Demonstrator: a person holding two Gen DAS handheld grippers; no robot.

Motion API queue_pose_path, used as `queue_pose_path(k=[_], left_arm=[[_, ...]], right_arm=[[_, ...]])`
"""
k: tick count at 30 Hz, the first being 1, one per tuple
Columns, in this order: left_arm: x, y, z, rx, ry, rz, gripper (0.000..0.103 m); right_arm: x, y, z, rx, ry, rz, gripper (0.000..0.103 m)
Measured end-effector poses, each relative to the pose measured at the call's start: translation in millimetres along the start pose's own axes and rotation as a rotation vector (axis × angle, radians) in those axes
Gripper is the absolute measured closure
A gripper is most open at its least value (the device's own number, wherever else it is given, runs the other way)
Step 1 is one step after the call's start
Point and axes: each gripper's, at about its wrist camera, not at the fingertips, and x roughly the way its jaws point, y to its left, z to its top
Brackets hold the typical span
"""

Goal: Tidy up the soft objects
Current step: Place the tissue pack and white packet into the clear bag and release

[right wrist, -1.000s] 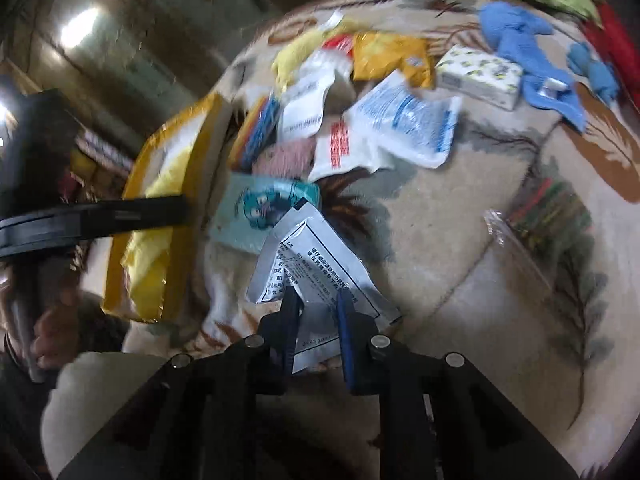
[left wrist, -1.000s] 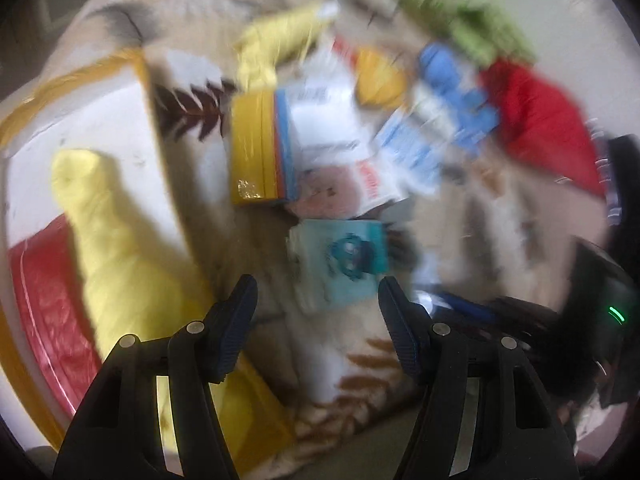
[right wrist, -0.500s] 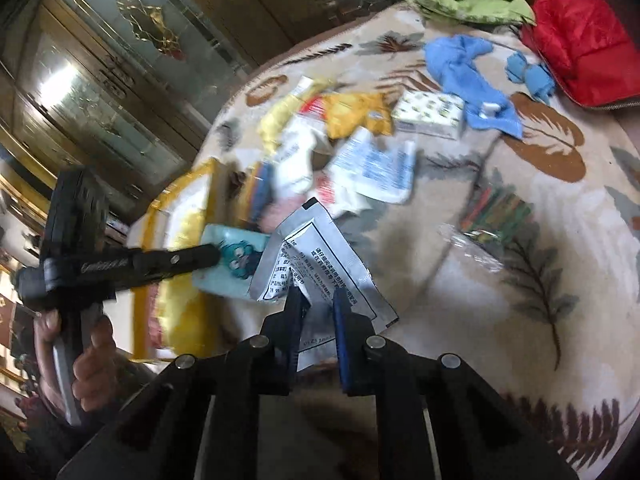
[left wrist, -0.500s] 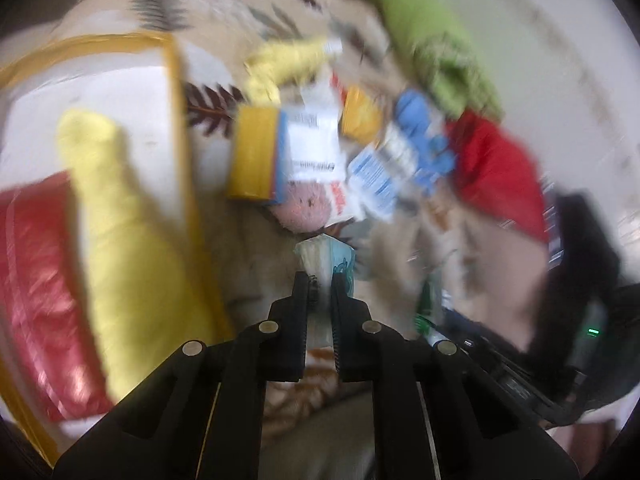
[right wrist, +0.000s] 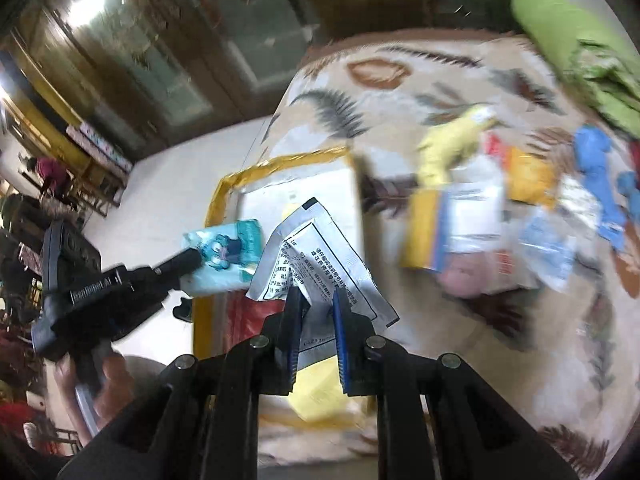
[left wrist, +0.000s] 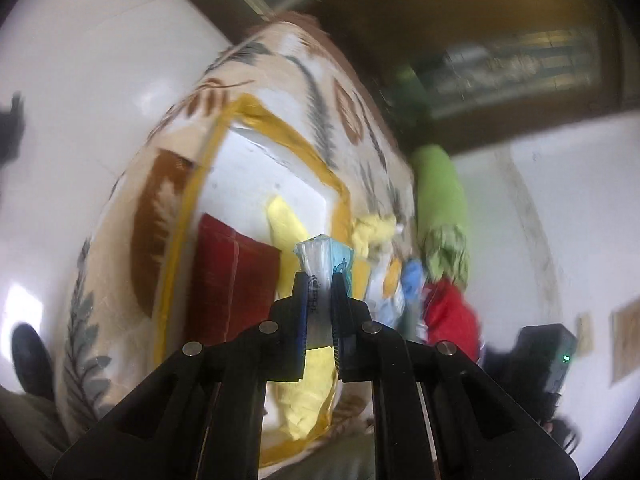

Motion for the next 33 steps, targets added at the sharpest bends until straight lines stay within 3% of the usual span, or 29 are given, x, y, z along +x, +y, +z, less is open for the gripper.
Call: queue_pose_path(k=[4, 8, 11, 17, 20, 23, 26, 28, 31, 33], left_arm=[[0, 5, 1, 0.000, -0.045, 0.066, 0.094], [1, 9, 2, 0.017, -0.078, 0.129, 0.094], [16, 8, 2, 0.036, -0.074, 0.184, 0.094], [33, 3, -3, 0.079, -0.051, 0.274, 0.093], [32, -2, -6, 0.115, -0.057, 0.337, 0.088], [28, -6, -9, 0.150, -0.090, 0.379, 0.062], [21, -9, -10, 0.166, -0.133, 0.389, 0.060], [15, -12, -11, 0.170, -0.155, 0.361, 0.060], [7, -22, -15, 0.198, -0.172, 0.287, 0.060], [6, -34, -20, 0.248, -0.180, 0.271, 0.058]], right_arm=[[41, 11, 22, 0.005, 0.041, -0.056, 0.089], [66, 11, 24, 0.024, 0.041, -0.080, 0.089], [76, 12, 20, 0.001, 0.043, -0.153, 0.088], [76, 5, 22, 0.029, 0.038, -0.103, 0.086], [70, 0, 23, 0.068, 0.034, -0.037, 0.085], [67, -3, 26, 0.093, 0.031, 0.030, 0.082], [55, -5, 28, 0.110, -0.015, 0.064, 0.064], [40, -10, 27, 0.133, -0.071, 0.088, 0.045], [12, -21, 25, 0.178, -0.136, 0.194, 0.043], [-19, -33, 16, 0.191, -0.203, 0.216, 0.042]])
